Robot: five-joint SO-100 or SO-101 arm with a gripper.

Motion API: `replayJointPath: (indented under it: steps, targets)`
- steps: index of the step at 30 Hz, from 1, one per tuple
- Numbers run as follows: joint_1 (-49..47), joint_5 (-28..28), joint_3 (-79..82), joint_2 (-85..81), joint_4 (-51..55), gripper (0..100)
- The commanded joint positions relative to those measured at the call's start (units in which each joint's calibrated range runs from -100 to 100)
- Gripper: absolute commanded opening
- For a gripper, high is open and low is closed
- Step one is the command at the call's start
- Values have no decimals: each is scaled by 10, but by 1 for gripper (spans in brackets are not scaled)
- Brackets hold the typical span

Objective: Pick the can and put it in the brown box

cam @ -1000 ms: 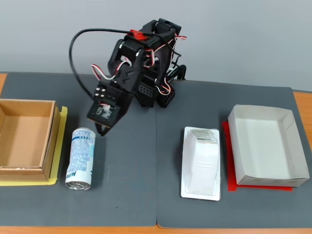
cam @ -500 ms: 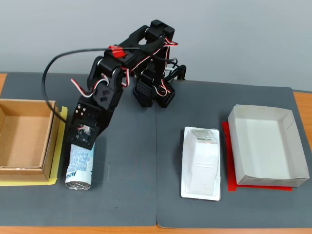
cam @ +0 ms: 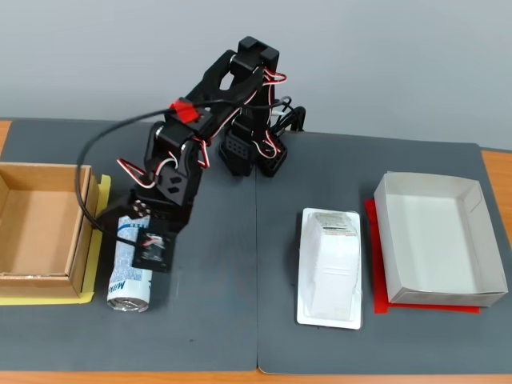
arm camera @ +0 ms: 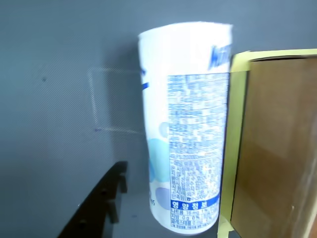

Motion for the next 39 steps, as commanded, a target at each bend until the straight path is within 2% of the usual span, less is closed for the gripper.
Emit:
replayJointPath:
  steps: [1, 9, 27, 39]
  targets:
    - [-1, 6, 8, 0, -2, 48]
    - [15, 15, 10, 45, -3, 48]
    - [25, 15, 10, 153, -95, 48]
    - [35, 15, 9, 192, -110, 47]
